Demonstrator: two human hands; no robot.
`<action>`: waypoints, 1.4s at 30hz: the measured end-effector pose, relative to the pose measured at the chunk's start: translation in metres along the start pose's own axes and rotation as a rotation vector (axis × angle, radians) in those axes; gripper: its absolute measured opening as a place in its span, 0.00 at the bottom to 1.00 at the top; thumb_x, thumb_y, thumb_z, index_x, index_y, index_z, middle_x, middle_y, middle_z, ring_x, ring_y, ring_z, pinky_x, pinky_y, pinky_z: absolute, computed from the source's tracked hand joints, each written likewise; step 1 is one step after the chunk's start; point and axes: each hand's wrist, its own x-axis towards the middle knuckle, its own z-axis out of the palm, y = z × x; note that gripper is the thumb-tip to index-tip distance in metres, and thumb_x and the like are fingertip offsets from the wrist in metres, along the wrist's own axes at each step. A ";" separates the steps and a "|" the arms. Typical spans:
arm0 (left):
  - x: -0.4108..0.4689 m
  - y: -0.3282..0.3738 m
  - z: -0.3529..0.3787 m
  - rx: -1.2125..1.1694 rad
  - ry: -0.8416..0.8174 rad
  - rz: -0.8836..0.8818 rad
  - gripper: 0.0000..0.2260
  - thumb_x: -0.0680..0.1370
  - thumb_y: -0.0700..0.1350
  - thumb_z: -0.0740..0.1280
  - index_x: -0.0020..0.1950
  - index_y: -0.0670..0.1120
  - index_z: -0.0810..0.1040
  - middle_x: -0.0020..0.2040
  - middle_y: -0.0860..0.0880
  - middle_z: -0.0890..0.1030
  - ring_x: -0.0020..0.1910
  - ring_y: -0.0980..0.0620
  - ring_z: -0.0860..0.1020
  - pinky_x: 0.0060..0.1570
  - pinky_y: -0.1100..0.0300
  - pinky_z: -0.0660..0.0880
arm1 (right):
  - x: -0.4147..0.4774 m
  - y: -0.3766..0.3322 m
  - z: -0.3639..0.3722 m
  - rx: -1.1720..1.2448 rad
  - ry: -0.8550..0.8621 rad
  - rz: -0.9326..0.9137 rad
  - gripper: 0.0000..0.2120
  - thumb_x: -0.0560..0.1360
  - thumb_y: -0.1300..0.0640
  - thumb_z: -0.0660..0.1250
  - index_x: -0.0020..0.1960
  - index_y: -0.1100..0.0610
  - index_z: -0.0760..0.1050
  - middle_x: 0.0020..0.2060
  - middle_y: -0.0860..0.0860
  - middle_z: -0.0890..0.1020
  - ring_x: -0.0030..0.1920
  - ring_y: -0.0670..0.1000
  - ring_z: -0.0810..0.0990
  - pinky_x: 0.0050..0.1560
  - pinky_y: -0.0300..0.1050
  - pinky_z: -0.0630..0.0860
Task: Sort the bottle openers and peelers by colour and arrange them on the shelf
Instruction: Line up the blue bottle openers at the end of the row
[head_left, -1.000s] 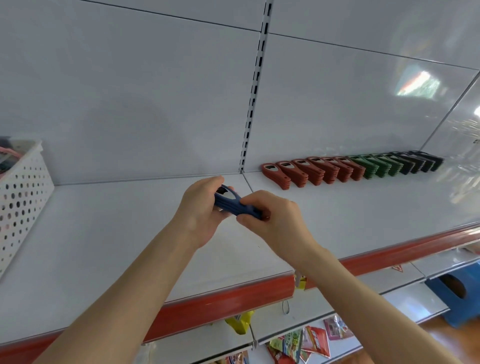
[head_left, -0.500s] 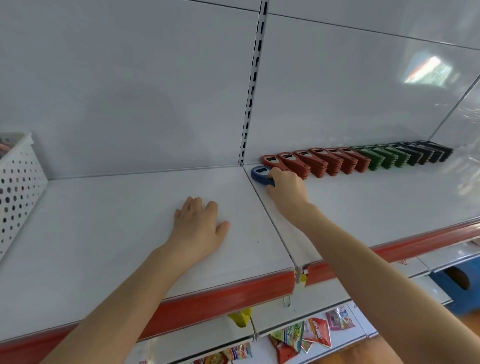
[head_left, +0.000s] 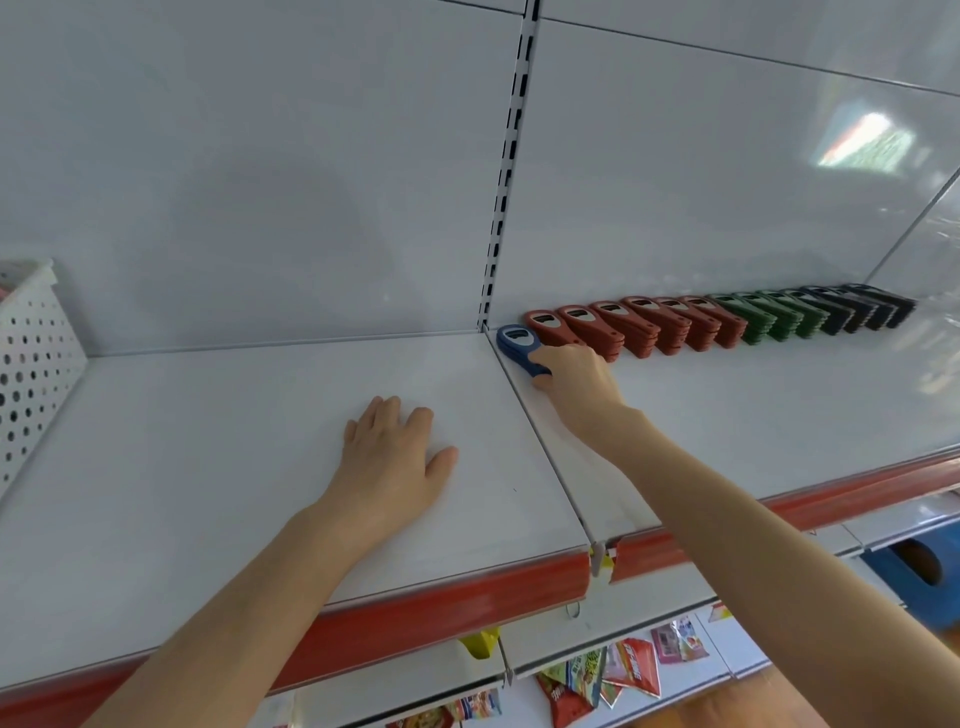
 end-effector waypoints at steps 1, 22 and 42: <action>0.000 0.000 0.000 -0.001 0.002 -0.001 0.19 0.79 0.54 0.55 0.65 0.45 0.66 0.60 0.44 0.66 0.65 0.44 0.62 0.65 0.51 0.60 | 0.003 0.000 0.001 -0.002 -0.005 0.001 0.12 0.78 0.63 0.59 0.59 0.63 0.74 0.53 0.61 0.78 0.55 0.61 0.76 0.53 0.51 0.73; 0.000 -0.002 0.003 -0.009 -0.017 -0.022 0.20 0.80 0.55 0.54 0.67 0.45 0.64 0.66 0.41 0.64 0.70 0.42 0.58 0.69 0.48 0.56 | 0.016 0.002 0.010 0.075 0.099 0.006 0.10 0.79 0.62 0.55 0.39 0.60 0.66 0.36 0.55 0.71 0.38 0.55 0.67 0.35 0.44 0.58; 0.000 -0.002 0.003 0.008 -0.018 -0.030 0.21 0.80 0.55 0.54 0.69 0.45 0.63 0.68 0.41 0.63 0.71 0.42 0.57 0.69 0.49 0.56 | 0.021 0.000 0.006 0.020 0.019 0.002 0.05 0.79 0.61 0.56 0.45 0.57 0.68 0.41 0.55 0.71 0.42 0.54 0.68 0.40 0.42 0.63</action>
